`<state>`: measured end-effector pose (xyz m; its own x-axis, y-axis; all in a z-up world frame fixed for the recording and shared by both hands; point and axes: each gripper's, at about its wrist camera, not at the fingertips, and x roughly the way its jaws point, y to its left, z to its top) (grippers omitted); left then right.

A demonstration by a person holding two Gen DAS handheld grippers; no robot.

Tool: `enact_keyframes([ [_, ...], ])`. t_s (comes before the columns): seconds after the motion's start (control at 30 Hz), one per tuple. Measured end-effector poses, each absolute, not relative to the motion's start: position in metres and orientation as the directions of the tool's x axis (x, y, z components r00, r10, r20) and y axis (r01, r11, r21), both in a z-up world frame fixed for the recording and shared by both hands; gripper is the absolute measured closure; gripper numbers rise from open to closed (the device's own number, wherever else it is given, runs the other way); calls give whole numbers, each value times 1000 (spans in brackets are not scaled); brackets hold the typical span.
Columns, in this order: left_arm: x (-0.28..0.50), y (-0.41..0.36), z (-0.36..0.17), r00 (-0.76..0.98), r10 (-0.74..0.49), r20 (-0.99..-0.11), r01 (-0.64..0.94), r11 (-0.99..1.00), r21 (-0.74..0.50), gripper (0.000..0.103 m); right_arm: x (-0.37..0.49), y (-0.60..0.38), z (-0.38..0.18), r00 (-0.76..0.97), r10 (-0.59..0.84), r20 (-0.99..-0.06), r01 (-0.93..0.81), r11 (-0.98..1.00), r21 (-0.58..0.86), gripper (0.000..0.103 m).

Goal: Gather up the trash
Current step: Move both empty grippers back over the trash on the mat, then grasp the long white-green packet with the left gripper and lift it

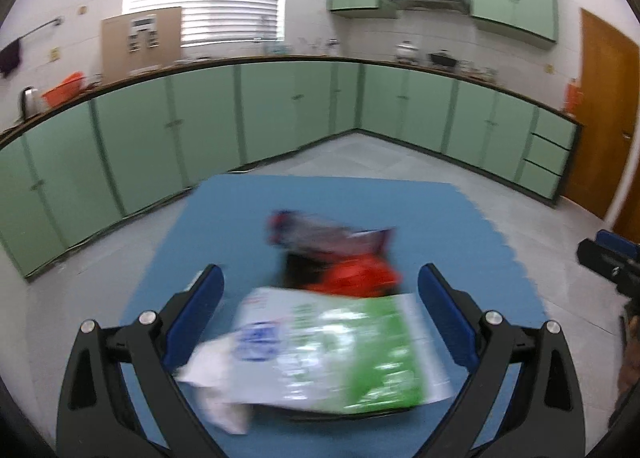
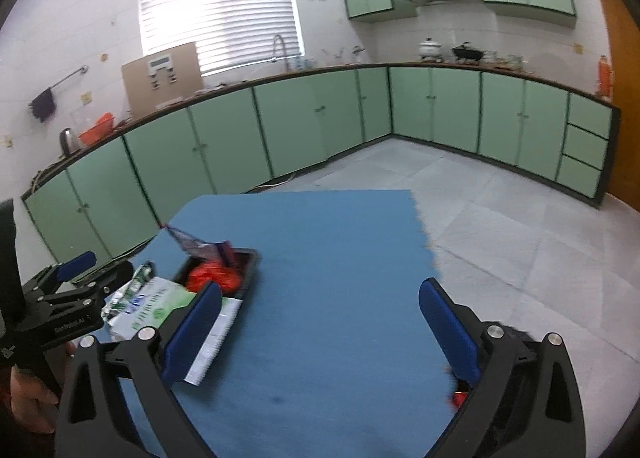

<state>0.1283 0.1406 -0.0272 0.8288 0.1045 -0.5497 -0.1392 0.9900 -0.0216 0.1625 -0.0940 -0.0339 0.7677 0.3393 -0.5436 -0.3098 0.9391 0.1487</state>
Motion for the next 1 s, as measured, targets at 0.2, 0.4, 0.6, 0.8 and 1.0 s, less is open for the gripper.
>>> enact_keyframes([
  [0.2, 112, 201, -40, 811, 181, -556, -227, 974, -15, 8, 167, -50, -53, 732, 385, -562, -364, 918, 156, 8],
  [0.4, 97, 236, -54, 800, 222, -557, -274, 962, -11, 8, 169, -11, -86, 646, 418, -639, -418, 894, 162, 15],
  [0.6, 92, 241, -72, 783, 237, -575, -286, 958, 4, 8, 168, 13, -113, 584, 415, -698, -440, 884, 157, 21],
  [0.8, 94, 250, -89, 767, 231, -598, -295, 956, -9, 8, 170, 17, -126, 524, 423, -739, -453, 873, 179, 38],
  [1.0, 95, 256, -100, 756, 225, -615, -304, 952, -25, 8, 171, 22, -124, 467, 474, -747, -487, 843, 230, 72],
])
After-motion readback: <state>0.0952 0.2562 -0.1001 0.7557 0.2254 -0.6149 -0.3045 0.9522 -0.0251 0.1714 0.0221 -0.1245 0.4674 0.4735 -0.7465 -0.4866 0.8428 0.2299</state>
